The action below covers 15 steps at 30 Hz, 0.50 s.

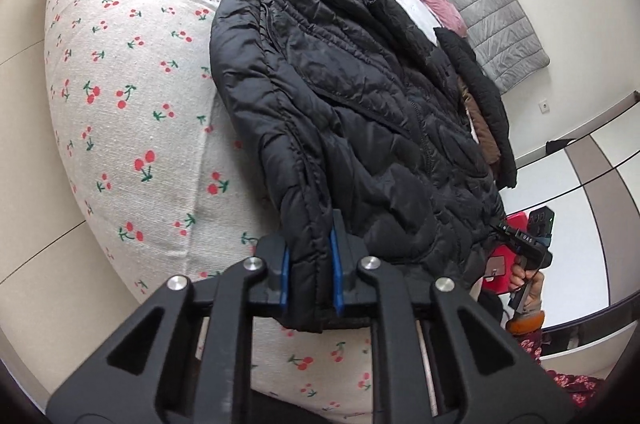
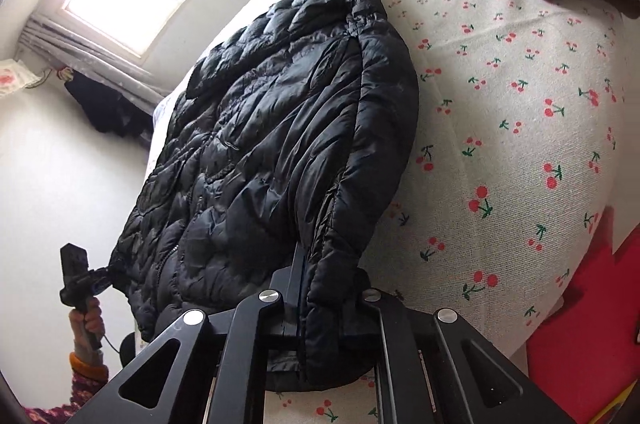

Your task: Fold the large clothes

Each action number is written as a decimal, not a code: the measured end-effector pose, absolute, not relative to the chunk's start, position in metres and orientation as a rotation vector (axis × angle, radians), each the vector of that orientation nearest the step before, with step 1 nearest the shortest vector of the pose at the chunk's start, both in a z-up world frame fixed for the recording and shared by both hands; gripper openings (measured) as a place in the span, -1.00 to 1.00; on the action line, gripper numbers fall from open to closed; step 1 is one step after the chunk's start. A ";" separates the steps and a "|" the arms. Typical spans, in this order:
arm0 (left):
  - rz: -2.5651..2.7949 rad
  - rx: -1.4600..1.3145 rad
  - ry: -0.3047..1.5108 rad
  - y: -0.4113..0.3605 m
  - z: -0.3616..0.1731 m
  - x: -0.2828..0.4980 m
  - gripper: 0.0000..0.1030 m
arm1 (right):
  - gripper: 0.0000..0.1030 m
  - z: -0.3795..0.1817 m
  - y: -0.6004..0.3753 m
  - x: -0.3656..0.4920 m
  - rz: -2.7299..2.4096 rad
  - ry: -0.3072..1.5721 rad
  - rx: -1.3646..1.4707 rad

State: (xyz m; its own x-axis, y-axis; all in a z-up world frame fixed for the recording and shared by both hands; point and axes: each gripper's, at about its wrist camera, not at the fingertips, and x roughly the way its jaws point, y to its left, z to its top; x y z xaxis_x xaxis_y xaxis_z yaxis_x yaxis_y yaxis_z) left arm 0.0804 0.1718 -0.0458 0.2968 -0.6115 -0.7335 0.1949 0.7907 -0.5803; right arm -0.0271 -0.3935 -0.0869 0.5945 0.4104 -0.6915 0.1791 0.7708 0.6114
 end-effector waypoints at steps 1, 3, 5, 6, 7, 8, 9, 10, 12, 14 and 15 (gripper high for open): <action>-0.566 -0.440 1.134 0.172 -0.038 0.078 -0.69 | -0.83 -0.082 -0.393 -0.030 0.147 0.927 0.700; -0.585 -0.462 1.098 0.172 -0.025 0.072 -0.70 | -0.84 -0.070 -0.394 -0.035 0.145 0.891 0.700; -0.608 -0.471 1.072 0.171 -0.012 0.064 -0.71 | -0.85 -0.056 -0.396 -0.040 0.151 0.846 0.698; -0.619 -0.472 1.058 0.171 -0.005 0.060 -0.71 | -0.85 -0.049 -0.396 -0.043 0.157 0.823 0.697; -0.632 -0.471 1.042 0.170 0.002 0.055 -0.71 | -0.85 -0.042 -0.397 -0.046 0.161 0.804 0.696; -0.643 -0.468 1.026 0.169 0.009 0.052 -0.71 | -0.85 -0.035 -0.397 -0.049 0.163 0.786 0.694; -0.653 -0.466 1.011 0.168 0.016 0.047 -0.72 | -0.85 -0.029 -0.397 -0.052 0.164 0.770 0.694; -0.664 -0.467 0.994 0.167 0.022 0.043 -0.72 | -0.85 -0.022 -0.399 -0.055 0.164 0.754 0.696; -0.684 -0.474 0.959 0.167 0.033 0.038 -0.72 | -0.85 -0.010 -0.400 -0.059 0.168 0.722 0.700; -0.701 -0.487 0.923 0.169 0.043 0.036 -0.72 | -0.85 0.004 -0.406 -0.062 0.174 0.687 0.712; -0.706 -0.493 0.908 0.171 0.048 0.038 -0.72 | -0.85 0.012 -0.408 -0.060 0.176 0.670 0.716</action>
